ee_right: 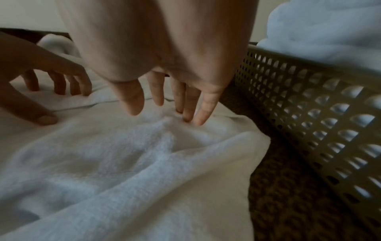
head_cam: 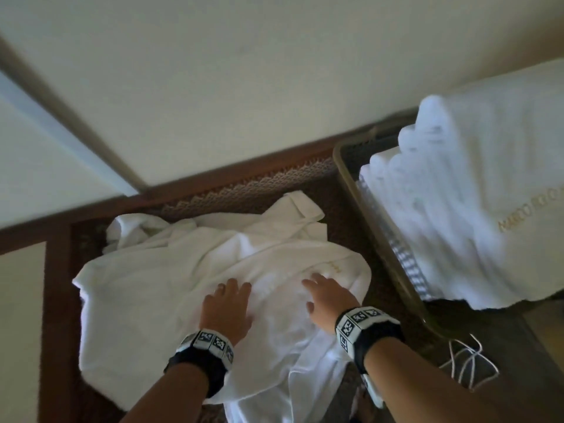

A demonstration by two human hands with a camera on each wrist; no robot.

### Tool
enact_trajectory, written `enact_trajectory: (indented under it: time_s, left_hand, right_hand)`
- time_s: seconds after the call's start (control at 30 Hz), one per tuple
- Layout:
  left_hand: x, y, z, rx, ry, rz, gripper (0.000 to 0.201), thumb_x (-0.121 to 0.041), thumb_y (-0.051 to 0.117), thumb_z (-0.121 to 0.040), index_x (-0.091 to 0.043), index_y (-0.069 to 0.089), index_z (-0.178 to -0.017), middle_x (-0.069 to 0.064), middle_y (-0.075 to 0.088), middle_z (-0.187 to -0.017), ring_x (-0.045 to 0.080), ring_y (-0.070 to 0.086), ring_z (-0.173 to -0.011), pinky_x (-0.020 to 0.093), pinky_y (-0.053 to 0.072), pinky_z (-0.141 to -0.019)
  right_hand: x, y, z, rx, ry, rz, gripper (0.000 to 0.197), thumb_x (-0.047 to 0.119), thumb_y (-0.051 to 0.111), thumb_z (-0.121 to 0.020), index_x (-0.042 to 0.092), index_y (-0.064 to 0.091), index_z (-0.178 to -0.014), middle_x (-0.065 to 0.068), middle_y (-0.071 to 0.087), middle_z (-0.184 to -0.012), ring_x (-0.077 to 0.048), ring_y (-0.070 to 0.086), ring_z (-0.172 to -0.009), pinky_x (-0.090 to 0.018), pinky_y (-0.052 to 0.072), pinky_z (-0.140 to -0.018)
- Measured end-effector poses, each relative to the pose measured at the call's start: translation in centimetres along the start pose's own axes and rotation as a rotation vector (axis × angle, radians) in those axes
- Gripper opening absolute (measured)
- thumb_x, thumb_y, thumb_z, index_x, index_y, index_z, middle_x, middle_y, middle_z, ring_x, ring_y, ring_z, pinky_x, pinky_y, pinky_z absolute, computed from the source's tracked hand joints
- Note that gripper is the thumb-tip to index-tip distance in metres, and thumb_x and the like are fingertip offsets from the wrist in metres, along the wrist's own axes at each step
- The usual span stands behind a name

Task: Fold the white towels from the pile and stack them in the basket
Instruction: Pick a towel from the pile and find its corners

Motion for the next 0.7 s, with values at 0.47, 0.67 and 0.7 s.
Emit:
enact_trajectory:
  time_s: [0.47,0.67,0.7]
  left_hand:
    - [0.1,-17.1,6.2,-0.421,0.162,0.763,0.018,-0.029,0.041,-0.077,-0.016,0.053,-0.077,0.005,0.052,-0.062,0.039,0.056,-0.071,0.044,0.046,-0.064]
    - [1.7,-27.7,17.5,-0.723,0.097,0.713,0.017,-0.03,0.051,-0.08,-0.019,0.059,-0.07,-0.001,0.056,-0.061,0.024,0.055,-0.065,0.034,0.042,-0.059]
    - [2.7,-28.9,19.5,-0.775,0.06,0.686,0.019,-0.027,0.054,-0.084,-0.019,0.058,-0.068,0.0,0.056,-0.061,0.024,0.054,-0.064,0.034,0.042,-0.058]
  right_hand:
    - [2.0,-7.0,1.6,-0.455,0.003,0.014,0.048,0.042,0.062,-0.088,0.02,0.049,-0.129,-0.007,0.047,-0.129,-0.032,0.047,-0.117,-0.042,0.046,-0.089]
    - [3.0,-13.8,7.7,-0.487,-0.078,-0.058,0.025,0.032,0.052,-0.096,0.02,0.062,-0.116,-0.011,0.067,-0.11,-0.035,0.063,-0.105,-0.041,0.053,-0.087]
    - [2.7,-14.9,9.0,-0.509,-0.079,-0.049,0.023,0.031,0.051,-0.097,0.02,0.062,-0.114,-0.012,0.068,-0.106,-0.036,0.064,-0.102,-0.042,0.053,-0.085]
Point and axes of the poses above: each hand's wrist, its own z-axis away from the middle knuckle, its own y-axis out of the palm, x = y × z, the point moved 2 cm from there along -z, towards the middle knuckle
